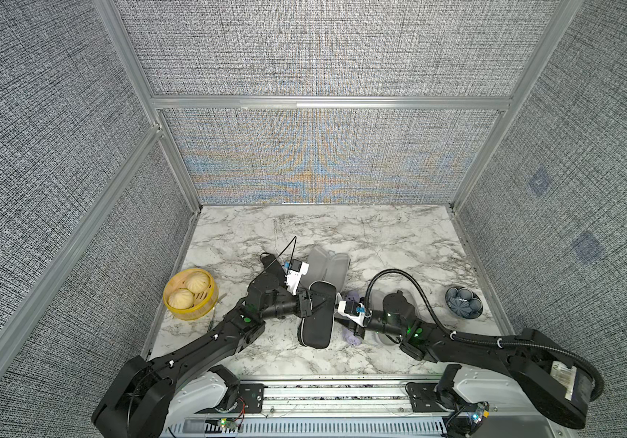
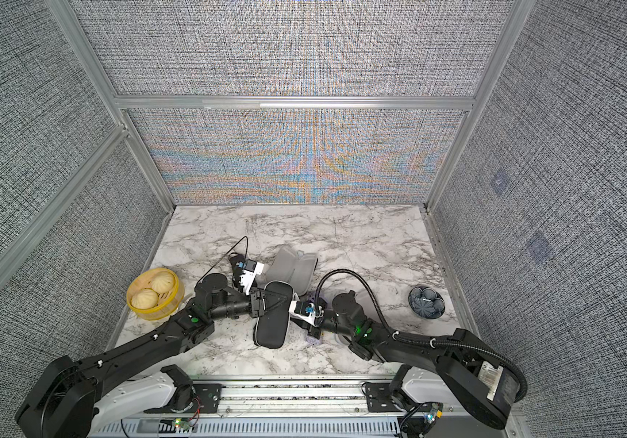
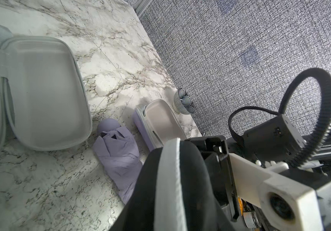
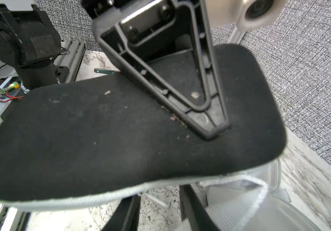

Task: Put umbrellas into zippered umbrella sleeves
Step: Zip the zipper on the umbrella sleeve.

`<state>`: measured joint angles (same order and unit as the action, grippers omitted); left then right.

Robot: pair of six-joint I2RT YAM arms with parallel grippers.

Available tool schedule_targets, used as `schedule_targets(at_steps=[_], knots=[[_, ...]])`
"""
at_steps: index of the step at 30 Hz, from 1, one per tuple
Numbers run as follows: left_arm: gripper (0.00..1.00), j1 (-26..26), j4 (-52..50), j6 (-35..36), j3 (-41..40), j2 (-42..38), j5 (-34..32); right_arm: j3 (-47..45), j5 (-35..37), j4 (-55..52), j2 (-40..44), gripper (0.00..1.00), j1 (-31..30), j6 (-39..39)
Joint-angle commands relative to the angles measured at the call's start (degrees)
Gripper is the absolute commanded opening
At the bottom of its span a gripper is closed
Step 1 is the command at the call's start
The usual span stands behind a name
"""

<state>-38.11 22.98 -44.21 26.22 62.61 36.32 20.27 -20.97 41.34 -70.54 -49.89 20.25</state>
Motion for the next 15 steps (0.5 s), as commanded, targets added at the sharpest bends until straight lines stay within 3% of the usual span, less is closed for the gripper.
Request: schedule_targets(at_steps=[1, 5, 13, 15], knots=[[0.00, 0.1, 1.4, 0.3, 0.6, 0.1, 1.4, 0.7, -3.5, -0.1, 0.7, 0.35, -0.1, 2.0], [0.00, 0.1, -0.7, 1.0, 1.1, -0.6, 0.6, 0.8, -6.6, -1.8, 1.4, 0.33, -0.1, 3.8], [0.00, 0.1, -0.7, 1.1, 1.7, 1.1, 2.5, 2.2, -5.8, -5.1, 2.8, 0.28, -0.2, 4.5], [0.00, 0.1, -0.7, 1.2, 2.2, 1.9, 3.2, 2.9, -6.3, -6.5, 3.0, 0.17, -0.4, 4.7]])
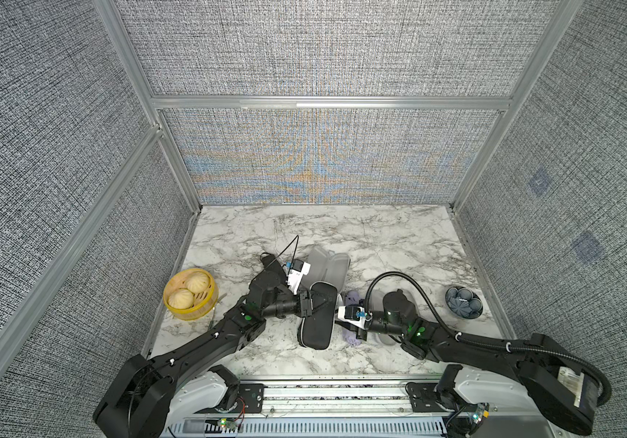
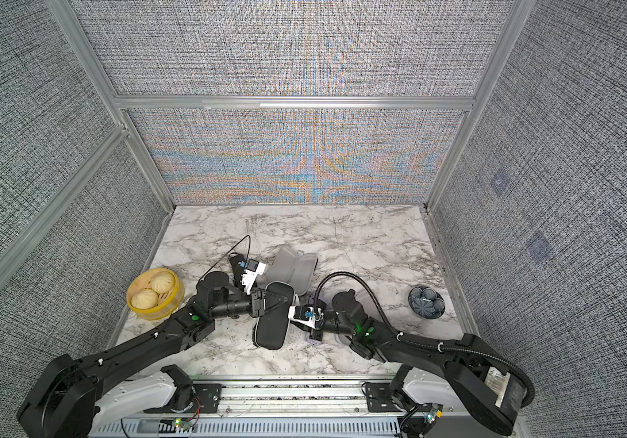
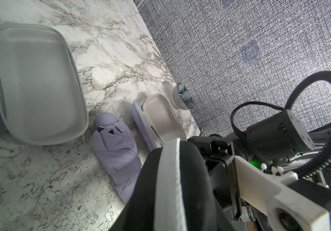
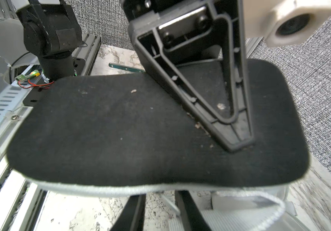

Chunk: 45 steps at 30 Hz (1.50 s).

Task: Put umbrellas into zippered umbrella sleeves
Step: Zip the zipper on the umbrella sleeve.

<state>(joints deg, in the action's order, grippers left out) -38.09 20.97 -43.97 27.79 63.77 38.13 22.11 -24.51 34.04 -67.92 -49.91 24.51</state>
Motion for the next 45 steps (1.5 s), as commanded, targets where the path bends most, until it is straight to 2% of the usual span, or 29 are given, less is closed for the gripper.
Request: schedule_targets(at_steps=[1, 5, 11, 17, 25, 38, 45], knots=[[0.00, 0.0, 1.6, 1.1, 0.8, 1.0, 1.7, 1.5, -2.7, 0.0, 0.3, 0.14, -0.4, 0.6], [0.00, 0.0, 2.9, 0.5, 1.1, 2.5, 2.5, 2.1, -2.6, -1.7, 0.4, 0.00, -0.6, 1.2], [0.00, 0.0, 4.7, -0.1, 1.0, 2.9, 1.9, 1.0, -2.4, -2.2, 0.3, 0.00, -1.1, 2.2], [0.00, 0.0, 3.7, -1.0, 0.1, 1.1, -4.6, 0.0, -2.4, -2.2, -0.9, 0.00, -3.6, 3.3], [0.00, 0.1, 4.7, -1.0, -1.3, -0.8, -8.2, -2.1, -2.3, -0.2, -1.1, 0.00, -6.4, 3.3], [0.00, 0.2, 4.5, -0.9, -1.2, -0.4, -10.9, -2.4, 2.2, 0.2, -3.2, 0.00, -14.9, 2.3], [0.00, 0.2, 2.8, -0.3, -1.6, -2.3, -14.7, -1.4, 4.4, 0.8, -4.3, 0.00, -18.5, 0.3]])
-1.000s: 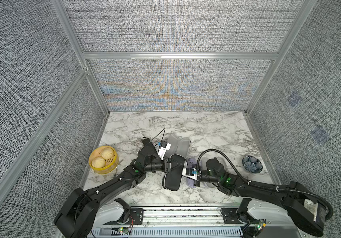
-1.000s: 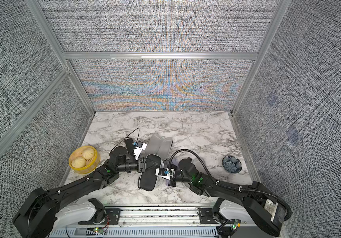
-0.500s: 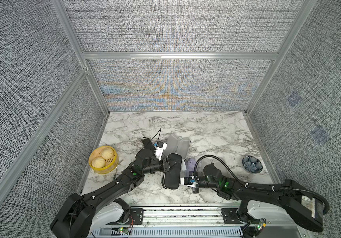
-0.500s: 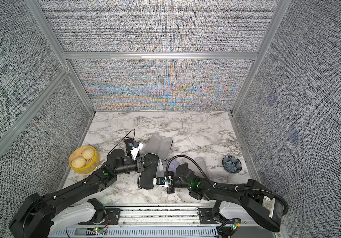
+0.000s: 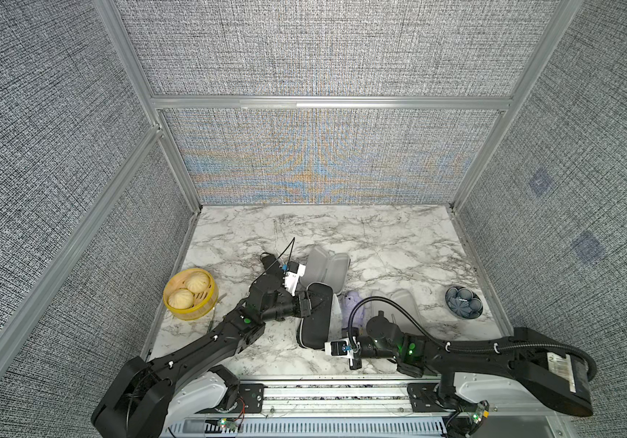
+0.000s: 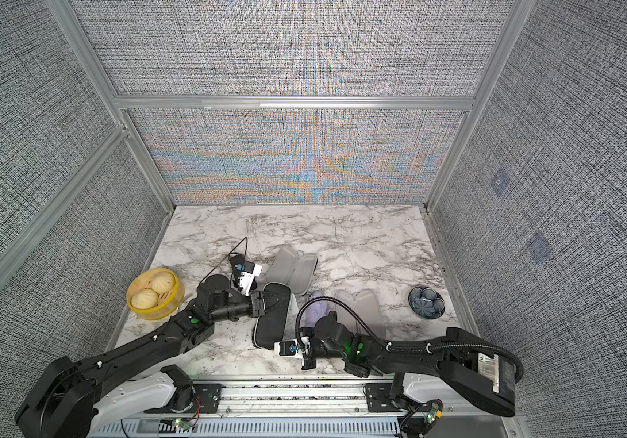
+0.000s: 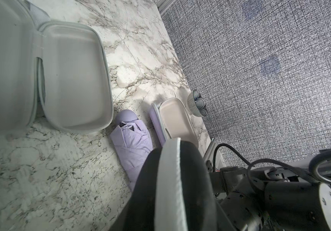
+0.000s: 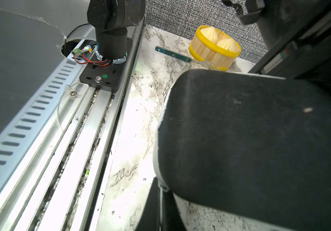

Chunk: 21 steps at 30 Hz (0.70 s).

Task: Put umbrellas into zippered umbrella sleeves
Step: Zip the zipper on the umbrella sleeve.

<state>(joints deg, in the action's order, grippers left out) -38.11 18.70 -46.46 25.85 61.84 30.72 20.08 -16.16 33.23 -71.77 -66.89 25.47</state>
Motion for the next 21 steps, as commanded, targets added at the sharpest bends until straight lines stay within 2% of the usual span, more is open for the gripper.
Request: schedule_targets(at_steps=[1, 6, 16, 21], knots=[[0.00, 0.2, 4.9, 2.2, 0.3, -0.5, -7.9, 0.9, -3.5, 1.8, -0.7, 0.00, -2.0, -0.9], [0.00, 0.3, 2.6, 3.4, 0.6, -1.3, -11.2, 2.7, -0.5, 0.8, -1.7, 0.00, -5.3, -2.3], [0.00, 0.3, 0.3, 2.7, -0.8, -5.1, -18.1, 7.3, 9.9, 2.0, -7.3, 0.00, -7.2, -12.8], [0.00, 0.3, 4.2, -1.0, -3.9, -4.9, -21.3, 8.9, 9.0, 6.8, -9.8, 0.00, -7.2, -18.5]])
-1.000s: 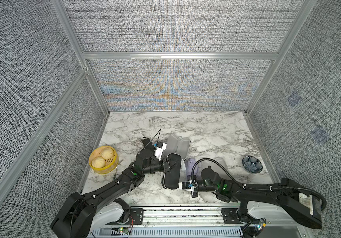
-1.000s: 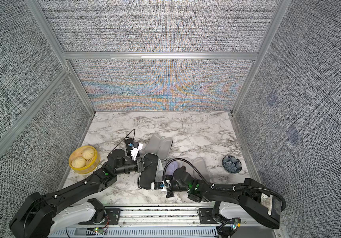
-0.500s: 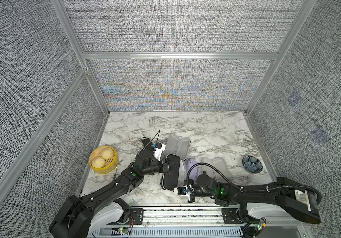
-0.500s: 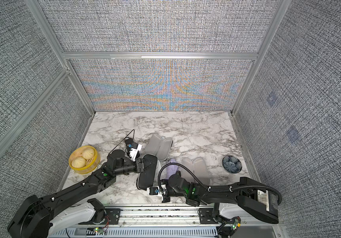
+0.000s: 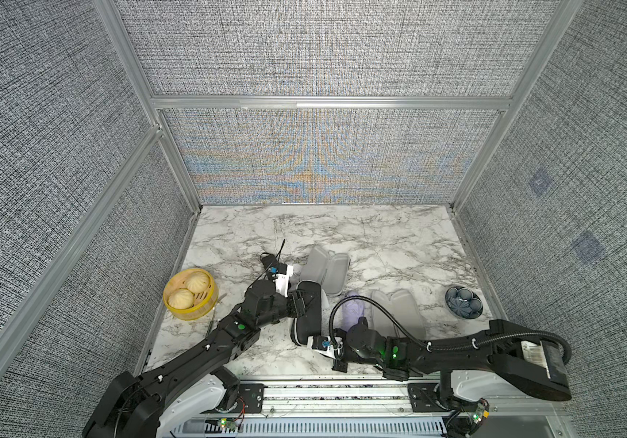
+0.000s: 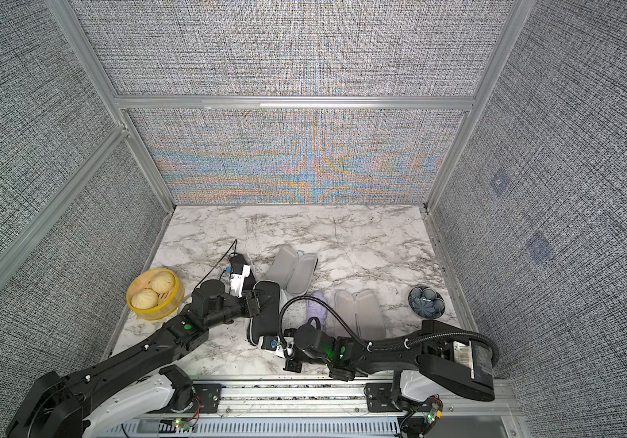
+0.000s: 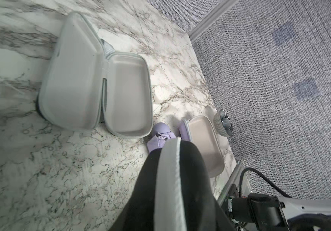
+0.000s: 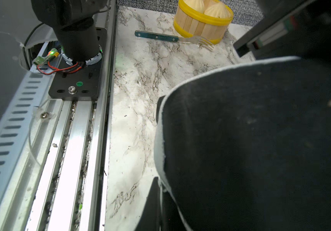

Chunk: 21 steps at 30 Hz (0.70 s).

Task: Put umbrellas into zippered umbrella sleeves
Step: Zip the zipper on the umbrella sleeve.

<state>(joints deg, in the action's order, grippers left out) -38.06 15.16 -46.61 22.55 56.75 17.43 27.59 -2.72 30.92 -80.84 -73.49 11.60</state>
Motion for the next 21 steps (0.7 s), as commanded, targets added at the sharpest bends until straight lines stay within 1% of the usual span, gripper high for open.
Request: schedule_targets(at_steps=[1, 8, 14, 16, 18, 21], knots=[[0.00, 0.3, 7.8, -1.2, -0.6, 0.3, -8.3, 1.9, -4.3, 9.9, -1.5, 0.00, -0.6, -5.4], [0.00, 0.2, 6.6, -1.4, -1.1, -0.1, -11.4, 4.8, -7.8, 13.1, -5.2, 0.00, -0.8, -7.6], [0.00, 0.2, 9.9, -2.9, -3.8, 0.0, -12.7, 7.4, -7.9, 15.4, -8.7, 0.00, -0.8, -9.6], [0.00, 0.3, 9.5, -2.7, -4.3, -0.4, -12.9, 7.8, -7.0, 14.9, -9.7, 0.00, -0.7, -9.5], [0.00, 0.2, 8.5, -2.6, -5.1, -1.1, -13.4, 7.3, -4.3, 13.3, -10.0, 0.00, -0.3, -9.8], [0.08, 0.3, 6.9, -3.0, -7.2, -2.2, -14.4, 7.4, -1.8, 8.0, -10.6, 0.00, 1.4, -10.8]])
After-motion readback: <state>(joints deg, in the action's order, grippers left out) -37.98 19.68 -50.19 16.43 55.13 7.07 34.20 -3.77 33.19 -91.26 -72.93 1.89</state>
